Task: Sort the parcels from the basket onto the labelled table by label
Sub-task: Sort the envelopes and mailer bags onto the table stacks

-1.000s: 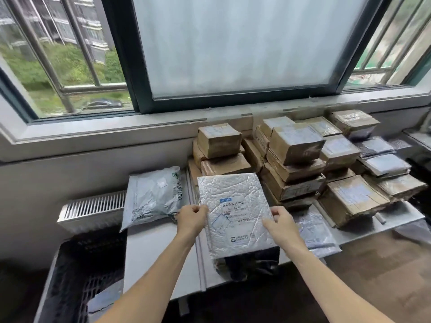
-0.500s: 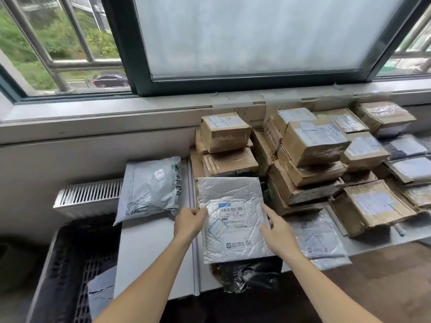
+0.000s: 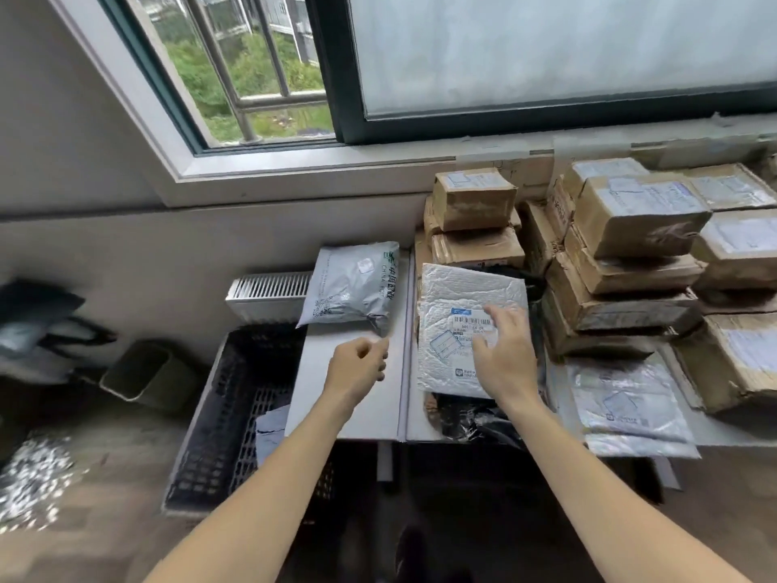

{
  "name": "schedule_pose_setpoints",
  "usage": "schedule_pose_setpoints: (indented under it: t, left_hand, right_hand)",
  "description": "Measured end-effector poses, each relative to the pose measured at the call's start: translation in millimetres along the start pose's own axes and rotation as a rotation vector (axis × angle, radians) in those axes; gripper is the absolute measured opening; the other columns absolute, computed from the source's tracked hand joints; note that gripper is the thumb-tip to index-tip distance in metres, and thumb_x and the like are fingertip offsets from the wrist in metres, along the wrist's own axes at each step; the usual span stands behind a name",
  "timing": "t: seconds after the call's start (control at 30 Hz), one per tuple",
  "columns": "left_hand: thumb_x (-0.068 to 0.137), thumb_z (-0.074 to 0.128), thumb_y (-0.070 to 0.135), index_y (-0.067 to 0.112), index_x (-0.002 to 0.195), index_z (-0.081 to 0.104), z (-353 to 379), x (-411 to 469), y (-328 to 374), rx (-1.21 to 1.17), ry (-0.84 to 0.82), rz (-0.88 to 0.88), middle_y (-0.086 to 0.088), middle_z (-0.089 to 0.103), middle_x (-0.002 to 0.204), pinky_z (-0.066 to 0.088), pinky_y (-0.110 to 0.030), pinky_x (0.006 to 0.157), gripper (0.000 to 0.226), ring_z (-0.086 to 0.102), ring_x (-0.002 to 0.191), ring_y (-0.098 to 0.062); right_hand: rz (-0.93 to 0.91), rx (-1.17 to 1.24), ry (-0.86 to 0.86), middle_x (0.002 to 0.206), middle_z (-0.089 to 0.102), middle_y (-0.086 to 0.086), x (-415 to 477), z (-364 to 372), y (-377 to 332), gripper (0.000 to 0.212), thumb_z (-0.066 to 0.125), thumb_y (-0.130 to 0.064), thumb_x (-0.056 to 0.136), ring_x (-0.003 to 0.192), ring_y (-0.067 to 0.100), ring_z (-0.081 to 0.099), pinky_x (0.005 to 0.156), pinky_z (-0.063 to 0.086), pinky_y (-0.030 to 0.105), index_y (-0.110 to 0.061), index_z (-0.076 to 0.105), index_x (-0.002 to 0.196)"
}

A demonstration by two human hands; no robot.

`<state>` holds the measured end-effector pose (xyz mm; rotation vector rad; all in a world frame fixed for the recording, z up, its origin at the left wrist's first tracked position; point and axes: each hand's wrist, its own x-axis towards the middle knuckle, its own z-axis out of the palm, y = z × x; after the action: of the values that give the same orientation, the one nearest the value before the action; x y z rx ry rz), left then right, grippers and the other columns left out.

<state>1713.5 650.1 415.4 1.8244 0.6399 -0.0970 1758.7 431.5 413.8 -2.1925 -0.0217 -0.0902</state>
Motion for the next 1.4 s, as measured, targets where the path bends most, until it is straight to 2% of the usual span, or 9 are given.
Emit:
schedule_pose_setpoints:
  t: [0.17,0.33,0.43,0.53,0.67,0.9,1.13,1.3,1.4]
  left_hand:
    - [0.102,0.059,0.012,0.003,0.082,0.066,-50,-39,-17,-0.027,0.088,0.069,-0.002,0.063,0.07,0.041,-0.012,0.051,0.023,0.058,0.061,-0.015]
    - [0.104,0.058,0.021,0.008,0.075,0.065,-123,-62,-52,-0.012,0.222,0.082,0.0,0.063,0.067,0.052,-0.026,0.065,0.032,0.058,0.058,-0.011]
    - [0.103,0.061,0.029,0.007,0.064,0.063,-174,-72,-90,-0.034,0.31,0.045,-0.002,0.065,0.061,0.052,-0.031,0.063,0.045,0.06,0.058,-0.015]
    - [0.102,0.062,0.028,-0.008,0.07,0.065,-227,-87,-134,-0.117,0.345,0.008,-0.005,0.066,0.062,0.051,-0.026,0.059,0.048,0.06,0.056,-0.012]
    - [0.104,0.058,0.013,-0.001,0.087,0.065,-293,-104,-197,-0.162,0.292,-0.056,-0.007,0.066,0.076,0.044,-0.012,0.051,0.023,0.062,0.062,-0.011]
    - [0.102,0.056,0.011,0.009,0.092,0.065,-361,-97,-243,-0.156,0.127,-0.178,-0.005,0.066,0.086,0.046,-0.014,0.05,0.013,0.062,0.068,-0.013]
    - [0.102,0.058,0.019,0.01,0.101,0.069,-378,-37,-225,-0.026,0.011,-0.164,-0.004,0.071,0.093,0.051,-0.023,0.067,0.015,0.064,0.083,-0.015]
    - [0.102,0.058,0.025,0.015,0.1,0.068,-392,3,-209,0.102,-0.055,-0.186,-0.005,0.074,0.101,0.057,-0.035,0.083,0.014,0.071,0.096,-0.022]
    - [0.101,0.058,0.028,0.016,0.103,0.069,-390,40,-200,0.194,-0.113,-0.197,-0.008,0.074,0.107,0.057,-0.04,0.089,0.016,0.071,0.101,-0.025]
  right_hand:
    - [-0.143,0.104,-0.093,0.126,0.058,0.002,-34,51,-47,0.041,0.061,-0.006,0.096,0.115,0.013,0.054,0.104,0.043,0.029,-0.01,0.06,0.137]
    - [-0.223,0.15,-0.192,0.116,0.058,-0.006,-77,106,-98,0.034,0.061,-0.009,0.098,0.105,0.01,0.058,0.095,0.048,0.029,-0.013,0.063,0.132]
    - [-0.252,0.172,-0.256,0.113,0.062,-0.004,-113,155,-129,0.031,0.062,-0.01,0.097,0.102,0.011,0.061,0.091,0.051,0.031,-0.013,0.065,0.128]
    - [-0.258,0.158,-0.349,0.113,0.065,-0.002,-162,210,-154,0.029,0.061,-0.012,0.098,0.101,0.011,0.062,0.09,0.051,0.029,-0.013,0.065,0.127]
    - [-0.155,0.112,-0.464,0.114,0.067,-0.004,-227,278,-170,0.028,0.059,-0.019,0.101,0.102,0.008,0.062,0.088,0.047,0.022,-0.017,0.065,0.128]
    - [0.057,0.074,-0.498,0.113,0.071,-0.003,-264,336,-185,0.028,0.061,-0.024,0.101,0.106,0.011,0.066,0.096,0.052,0.032,-0.016,0.067,0.127]
    - [0.318,0.135,-0.497,0.115,0.069,0.0,-239,387,-173,0.023,0.058,-0.023,0.101,0.108,0.017,0.067,0.095,0.056,0.044,-0.019,0.064,0.123]
    - [0.51,0.175,-0.58,0.112,0.065,0.0,-214,431,-165,0.026,0.053,-0.019,0.102,0.102,0.02,0.068,0.071,0.051,0.032,-0.013,0.062,0.126]
    - [0.62,0.236,-0.557,0.112,0.063,0.0,-197,449,-161,0.025,0.053,-0.017,0.103,0.099,0.018,0.068,0.072,0.051,0.03,-0.012,0.061,0.127]
